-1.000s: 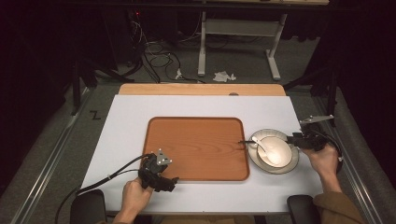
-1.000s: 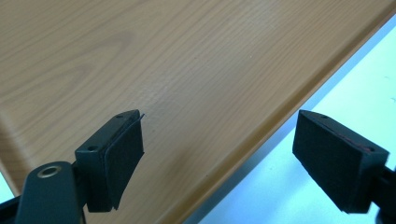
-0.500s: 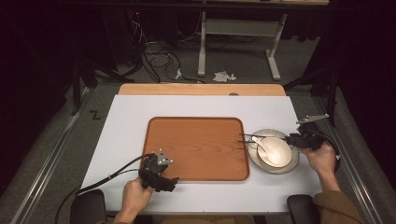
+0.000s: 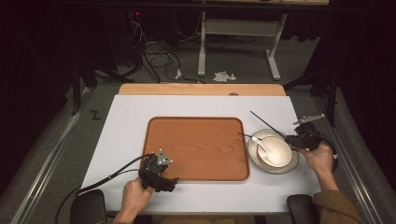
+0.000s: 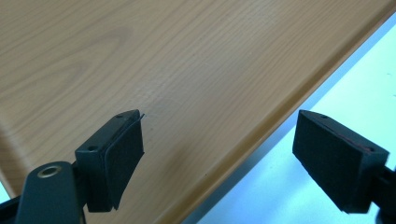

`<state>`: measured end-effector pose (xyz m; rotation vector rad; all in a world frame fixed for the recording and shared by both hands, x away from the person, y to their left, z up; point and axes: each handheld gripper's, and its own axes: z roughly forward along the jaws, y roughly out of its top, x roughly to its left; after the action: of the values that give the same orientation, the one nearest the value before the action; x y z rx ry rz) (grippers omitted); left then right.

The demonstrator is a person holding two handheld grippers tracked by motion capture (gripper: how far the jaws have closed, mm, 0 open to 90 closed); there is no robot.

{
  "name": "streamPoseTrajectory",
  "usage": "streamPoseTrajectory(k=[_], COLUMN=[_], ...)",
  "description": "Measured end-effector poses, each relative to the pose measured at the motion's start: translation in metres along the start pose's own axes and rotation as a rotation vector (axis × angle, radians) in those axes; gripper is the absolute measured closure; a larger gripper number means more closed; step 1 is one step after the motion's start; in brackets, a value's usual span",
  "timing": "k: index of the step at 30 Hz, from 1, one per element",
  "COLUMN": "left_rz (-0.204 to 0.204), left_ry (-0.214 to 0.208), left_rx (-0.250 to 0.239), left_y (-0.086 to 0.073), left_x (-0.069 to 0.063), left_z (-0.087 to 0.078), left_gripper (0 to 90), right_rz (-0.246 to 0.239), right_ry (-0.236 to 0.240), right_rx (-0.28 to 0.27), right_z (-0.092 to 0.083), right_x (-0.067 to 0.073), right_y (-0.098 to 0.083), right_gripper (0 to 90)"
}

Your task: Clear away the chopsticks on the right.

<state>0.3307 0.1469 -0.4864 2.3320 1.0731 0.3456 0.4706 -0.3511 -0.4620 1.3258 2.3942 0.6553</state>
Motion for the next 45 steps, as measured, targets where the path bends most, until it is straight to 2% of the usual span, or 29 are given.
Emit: streamPoseTrajectory(k=[2,9,10,11,12,14,16,17,18,19,20,21,22,23,25,29,30,31,33,35,36,37,38,41,45], left_rz=[-0.001,0.000,0.000,0.000,0.000,0.000,0.001,-0.001,-0.001,-0.001,-0.001,-0.001,0.000,0.000,0.001,-0.001,-0.002,-0.002,0.000,0.000,0.001,0.001,0.000,0.000,0.000], left_ry=[0.001,0.000,-0.001,-0.001,0.000,0.000,0.000,0.000,0.001,0.001,-0.002,-0.002,-0.001,-0.001,0.000,0.001,-0.001,-0.001,0.000,0.000,0.001,0.002,0.001,-0.003,0.001], left_rx=[-0.003,-0.001,0.001,0.001,0.000,-0.002,-0.005,-0.009,-0.009,-0.009,-0.009,-0.009,-0.010,-0.010,-0.011,-0.012,-0.009,-0.009,-0.010,-0.011,-0.011,-0.011,-0.010,-0.007,-0.018], left_y=[0.000,0.000,0.000,0.000,0.000,0.000,0.000,0.000,0.000,0.000,0.000,0.000,0.000,0.000,0.000,0.000,0.000,0.000,0.000,0.000,0.000,0.000,0.000,0.000,0.000], left_x=[0.000,0.000,0.000,0.000,0.000,0.000,0.000,0.000,0.000,0.000,0.000,0.000,0.000,0.000,0.000,0.000,0.000,0.000,0.000,0.000,0.000,0.000,0.000,0.000,0.000], left_z=[-0.001,0.000,0.000,0.000,0.000,0.000,-0.001,-0.002,-0.002,-0.002,-0.002,-0.002,-0.002,-0.002,-0.003,-0.003,-0.002,-0.002,-0.003,-0.003,-0.003,-0.003,-0.003,-0.002,-0.004], left_gripper=[16.6,16.6,16.5,16.6,16.6,16.5,16.5,16.5,16.5,16.5,16.5,16.6,16.6,16.6,16.6,16.5,16.5,16.6,16.5,16.5,16.5,16.5,16.5,16.6,16.6], right_rz=[0.001,0.010,0.009,0.009,0.006,0.001,-0.001,-0.006,-0.024,-0.024,-0.054,-0.054,-0.086,-0.086,-0.120,-0.169,-0.202,-0.202,-0.222,-0.234,-0.247,-0.247,-0.266,-0.290,-0.318], right_ry=[0.006,0.005,-0.004,-0.004,-0.004,-0.006,0.020,0.032,0.045,0.045,0.058,0.058,0.053,0.053,0.061,0.108,0.128,0.128,0.169,0.173,0.179,0.179,0.191,0.205,0.195], right_rx=[0.000,-0.021,-0.048,-0.048,-0.084,-0.100,-0.135,-0.154,-0.167,-0.167,-0.181,-0.181,-0.181,-0.181,-0.191,-0.209,-0.203,-0.203,-0.193,-0.177,-0.157,-0.157,-0.133,-0.095,-0.021], right_z=[0.001,-0.003,-0.009,-0.009,-0.018,-0.023,-0.033,-0.037,-0.044,-0.044,-0.050,-0.050,-0.054,-0.054,-0.058,-0.064,-0.064,-0.064,-0.059,-0.057,-0.050,-0.050,-0.042,-0.028,-0.008], right_x=[-0.001,-0.001,0.001,0.001,0.004,0.007,0.012,0.016,0.027,0.027,0.041,0.041,0.052,0.052,0.064,0.089,0.101,0.101,0.116,0.121,0.130,0.130,0.138,0.152,0.170], right_y=[-0.001,-0.001,0.000,0.000,0.002,0.004,0.007,0.010,0.015,0.015,0.020,0.020,0.025,0.025,0.029,0.035,0.037,0.037,0.039,0.040,0.041,0.041,0.042,0.042,0.042], right_gripper=[85.6,86.2,86.3,86.3,86.3,86.3,86.3,86.3,86.3,86.3,86.3,86.3,86.3,86.3,86.3,86.3,86.2,86.2,86.2,86.2,86.2,86.2,86.2,86.1,86.1])
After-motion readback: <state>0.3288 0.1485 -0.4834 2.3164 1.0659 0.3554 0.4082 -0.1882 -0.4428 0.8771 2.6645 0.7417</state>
